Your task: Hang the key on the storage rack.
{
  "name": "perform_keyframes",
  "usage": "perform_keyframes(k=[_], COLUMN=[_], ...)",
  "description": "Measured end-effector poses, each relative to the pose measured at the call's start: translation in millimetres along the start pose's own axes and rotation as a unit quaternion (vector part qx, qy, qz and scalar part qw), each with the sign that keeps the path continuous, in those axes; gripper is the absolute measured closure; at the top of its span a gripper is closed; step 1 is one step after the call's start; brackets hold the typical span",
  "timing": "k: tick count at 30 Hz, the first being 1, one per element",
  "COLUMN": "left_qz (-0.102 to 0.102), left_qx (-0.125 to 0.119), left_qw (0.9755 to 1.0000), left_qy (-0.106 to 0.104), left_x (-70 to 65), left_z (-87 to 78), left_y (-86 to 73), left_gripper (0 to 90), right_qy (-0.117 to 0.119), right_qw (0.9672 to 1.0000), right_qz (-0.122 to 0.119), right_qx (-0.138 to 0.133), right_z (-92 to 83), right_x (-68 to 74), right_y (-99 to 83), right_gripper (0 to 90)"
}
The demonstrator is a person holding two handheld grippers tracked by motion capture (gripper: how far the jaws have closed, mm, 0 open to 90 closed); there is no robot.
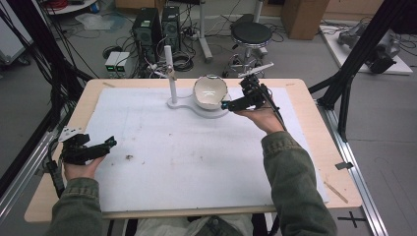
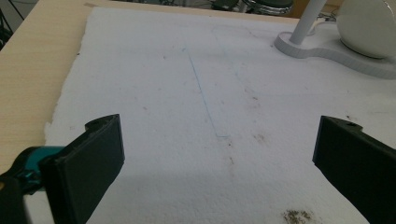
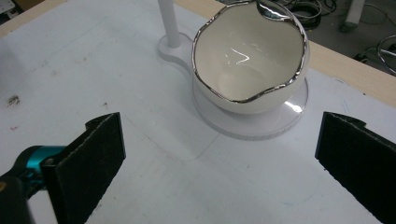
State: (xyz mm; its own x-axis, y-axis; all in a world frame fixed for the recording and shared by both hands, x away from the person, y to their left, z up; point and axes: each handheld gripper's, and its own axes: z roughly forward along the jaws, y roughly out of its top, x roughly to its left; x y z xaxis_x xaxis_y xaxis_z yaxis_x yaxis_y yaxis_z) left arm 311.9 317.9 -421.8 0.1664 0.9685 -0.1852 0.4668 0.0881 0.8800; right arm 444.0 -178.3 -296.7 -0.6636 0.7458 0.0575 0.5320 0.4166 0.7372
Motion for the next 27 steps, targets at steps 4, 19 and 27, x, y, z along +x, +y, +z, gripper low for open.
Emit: perform_keyframes(k=[4,19,27], left_qz=[-0.001,-0.007,-0.006], left_qx=[0.000,-0.003,-0.005], left_qw=[1.0000,1.0000,1.0000], left_qy=[0.000,-0.004,-0.003], left_x=[0.0,1.5,0.8], left_z=[0.1,0.0,-0.2], left_y=[-0.1,0.3,0.3], left_gripper=[2.5,2.5,2.5], right_qy=[-0.001,-0.007,-0.021], right_qw=[1.0000,0.9995,0.9987], right_qz=[0.004,0.030,0.044], right_qx=[-0.001,-0.004,-0.013], right_z=[-3.0,-11.1,-24.9], right_x=[-3.3,-8.2,-15.6], right_y=[-7.9,-36.3,-65.1], right_gripper=[0.6,0.6,0.6])
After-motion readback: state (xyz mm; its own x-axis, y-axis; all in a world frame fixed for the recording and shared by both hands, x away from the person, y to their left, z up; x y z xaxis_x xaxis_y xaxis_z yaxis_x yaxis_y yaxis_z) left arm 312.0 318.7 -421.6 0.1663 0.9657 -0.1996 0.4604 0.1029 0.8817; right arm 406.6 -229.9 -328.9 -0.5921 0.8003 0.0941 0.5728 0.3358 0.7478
